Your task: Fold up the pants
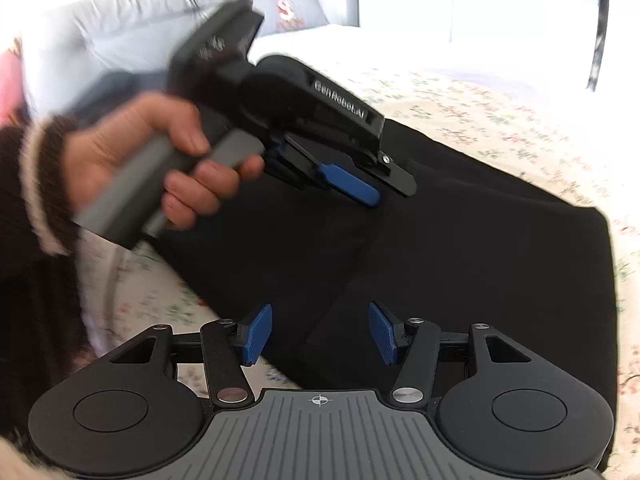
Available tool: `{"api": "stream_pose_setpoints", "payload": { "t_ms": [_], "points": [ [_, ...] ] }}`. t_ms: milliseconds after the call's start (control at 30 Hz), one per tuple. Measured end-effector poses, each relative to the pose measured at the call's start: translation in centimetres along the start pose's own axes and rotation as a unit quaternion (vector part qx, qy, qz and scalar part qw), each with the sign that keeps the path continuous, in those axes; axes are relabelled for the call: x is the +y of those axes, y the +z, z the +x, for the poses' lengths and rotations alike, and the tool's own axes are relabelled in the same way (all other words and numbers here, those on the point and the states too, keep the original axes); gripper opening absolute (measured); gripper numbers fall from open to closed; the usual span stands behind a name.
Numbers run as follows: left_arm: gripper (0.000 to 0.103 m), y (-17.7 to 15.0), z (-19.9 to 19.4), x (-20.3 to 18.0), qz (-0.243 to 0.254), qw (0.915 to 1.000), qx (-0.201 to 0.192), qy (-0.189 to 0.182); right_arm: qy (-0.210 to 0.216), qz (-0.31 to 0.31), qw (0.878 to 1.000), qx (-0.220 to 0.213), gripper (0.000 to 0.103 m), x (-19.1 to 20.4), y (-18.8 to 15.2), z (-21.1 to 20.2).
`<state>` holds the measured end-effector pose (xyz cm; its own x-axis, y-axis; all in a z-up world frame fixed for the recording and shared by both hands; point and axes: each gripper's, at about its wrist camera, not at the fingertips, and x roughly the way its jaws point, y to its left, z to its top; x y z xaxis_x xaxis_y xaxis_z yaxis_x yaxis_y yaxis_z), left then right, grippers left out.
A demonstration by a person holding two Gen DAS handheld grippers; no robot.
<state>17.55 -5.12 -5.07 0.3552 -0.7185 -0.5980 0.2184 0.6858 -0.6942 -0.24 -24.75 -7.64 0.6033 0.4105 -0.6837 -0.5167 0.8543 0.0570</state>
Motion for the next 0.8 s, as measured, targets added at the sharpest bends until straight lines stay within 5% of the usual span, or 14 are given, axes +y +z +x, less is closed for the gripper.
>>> {"api": "stream_pose_setpoints", "payload": {
  "t_ms": [133,267,367,567,800],
  "points": [
    [0.085,0.1,-0.1,0.0,-0.001,1.0,0.002,0.0,-0.027,-0.008,0.999,0.023,0.05,0.4,-0.4,1.0],
    [0.087,0.5,0.2,0.0,-0.003,0.9999,0.014,-0.007,-0.027,0.028,0.999,0.034,0.025,-1.1,-0.3,0.6],
    [0.087,0.6,0.7,-0.3,-0.006,0.9992,0.03,-0.024,-0.013,0.071,0.997,0.035,0.016,-2.7,-0.4,0.1],
    [0.088,0.5,1.7,-1.2,-0.013,0.9976,0.066,-0.012,0.05,0.194,0.98,0.004,0.012,-6.4,-0.5,-2.2],
    [0.087,0.0,1.8,-1.4,-0.036,0.9954,0.088,-0.009,0.085,0.25,0.964,-0.028,0.011,-7.6,-0.2,-4.1]
  ]
}}
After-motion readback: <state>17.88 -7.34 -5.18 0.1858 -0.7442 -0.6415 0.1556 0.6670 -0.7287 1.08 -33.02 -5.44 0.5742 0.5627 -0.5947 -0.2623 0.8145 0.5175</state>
